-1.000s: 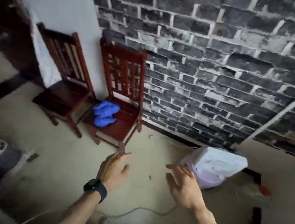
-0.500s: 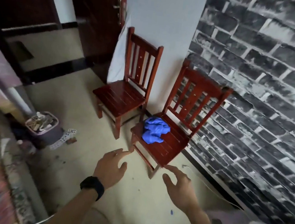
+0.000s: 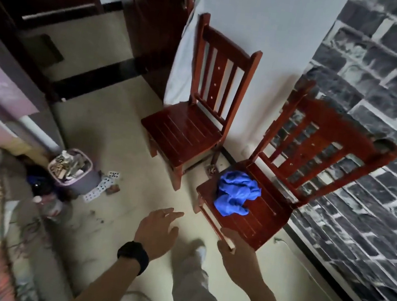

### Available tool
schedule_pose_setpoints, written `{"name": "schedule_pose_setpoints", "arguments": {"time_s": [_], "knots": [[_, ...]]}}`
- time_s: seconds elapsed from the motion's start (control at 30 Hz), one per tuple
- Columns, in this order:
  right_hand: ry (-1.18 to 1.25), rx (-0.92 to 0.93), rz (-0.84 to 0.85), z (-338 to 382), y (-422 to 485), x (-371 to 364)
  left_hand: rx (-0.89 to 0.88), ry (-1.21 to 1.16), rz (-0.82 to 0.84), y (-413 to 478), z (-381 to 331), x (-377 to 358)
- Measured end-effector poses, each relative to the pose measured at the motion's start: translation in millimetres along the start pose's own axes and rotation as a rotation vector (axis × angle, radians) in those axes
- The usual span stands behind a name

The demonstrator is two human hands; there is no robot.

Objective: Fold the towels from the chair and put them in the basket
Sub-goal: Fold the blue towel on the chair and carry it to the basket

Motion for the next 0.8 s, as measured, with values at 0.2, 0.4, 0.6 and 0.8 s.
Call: {"name": "schedule_pose_setpoints", "arguments": {"time_s": [0.2,0.4,0.6,0.8], "knots": [[0.059,-0.123,0.103,1.5,100.1,10.7,0.041,0.08,0.132,98.0,4.2,39.3],[0.02,-0.253,0.188,9.2,180.8,27.8,0.058,0.157,0.246,187.4,2.4,66.1],[0.035,-0.378,0.158,-11.6,249.8,10.3,-0.052,0.295,0.351,273.4,18.4,64.9],[0.165,-0.636,0.046,-51.8,304.8,-30.9,-0.12,0.479,0.448,376.4,54.5,50.0]]}}
Point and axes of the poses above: each hand's wrist, its own y-axis towards the middle knuckle, its own x-axis out of the back of the hand, z = x × y, the point moved 1 cm from there along y, towards the middle knuckle, and after that the axes turned 10 degrees about z, right-handed, at the moved point
